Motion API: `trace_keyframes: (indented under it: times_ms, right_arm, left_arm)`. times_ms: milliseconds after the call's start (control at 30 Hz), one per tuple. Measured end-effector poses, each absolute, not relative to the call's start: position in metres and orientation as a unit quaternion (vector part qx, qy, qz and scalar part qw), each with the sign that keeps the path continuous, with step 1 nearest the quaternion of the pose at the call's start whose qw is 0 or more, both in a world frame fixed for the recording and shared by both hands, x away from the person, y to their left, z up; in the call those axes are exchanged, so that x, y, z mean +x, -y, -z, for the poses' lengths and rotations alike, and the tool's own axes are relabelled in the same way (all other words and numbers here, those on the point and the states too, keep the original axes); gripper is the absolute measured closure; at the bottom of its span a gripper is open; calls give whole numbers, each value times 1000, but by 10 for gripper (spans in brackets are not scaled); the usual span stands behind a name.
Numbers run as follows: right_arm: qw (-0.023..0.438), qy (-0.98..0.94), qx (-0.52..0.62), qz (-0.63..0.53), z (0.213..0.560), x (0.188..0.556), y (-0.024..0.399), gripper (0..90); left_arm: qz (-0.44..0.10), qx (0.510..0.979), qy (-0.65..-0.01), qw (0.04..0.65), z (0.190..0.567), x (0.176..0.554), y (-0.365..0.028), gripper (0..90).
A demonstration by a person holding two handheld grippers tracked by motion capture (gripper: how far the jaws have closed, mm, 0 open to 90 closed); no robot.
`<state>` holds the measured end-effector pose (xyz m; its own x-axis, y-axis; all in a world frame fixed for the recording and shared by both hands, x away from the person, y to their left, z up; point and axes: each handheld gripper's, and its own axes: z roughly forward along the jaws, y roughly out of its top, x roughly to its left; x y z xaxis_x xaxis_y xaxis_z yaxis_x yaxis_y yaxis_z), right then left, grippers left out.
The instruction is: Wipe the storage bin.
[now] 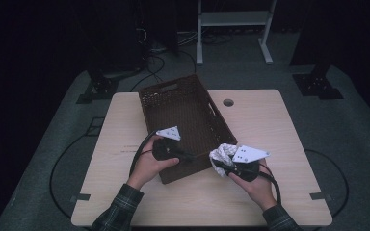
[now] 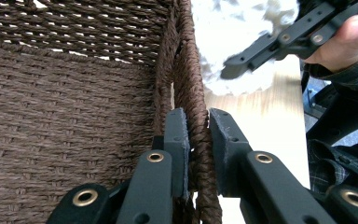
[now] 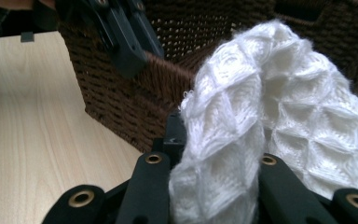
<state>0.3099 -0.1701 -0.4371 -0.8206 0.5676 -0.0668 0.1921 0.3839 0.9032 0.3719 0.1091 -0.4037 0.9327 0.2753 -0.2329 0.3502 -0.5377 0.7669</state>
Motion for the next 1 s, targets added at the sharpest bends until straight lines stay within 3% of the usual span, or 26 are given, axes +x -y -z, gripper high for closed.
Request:
trace_keyframes:
  times_ms: [700,1000]
  right_arm:
    - [148,-852,250,-435,482,325,155,757]
    - [160,-834,236,-473,460,311,158,753]
  left_arm:
    - [42,877,-177,445,404,372,-109,772]
    - [43,876,-178,447,404,372,-109,772]
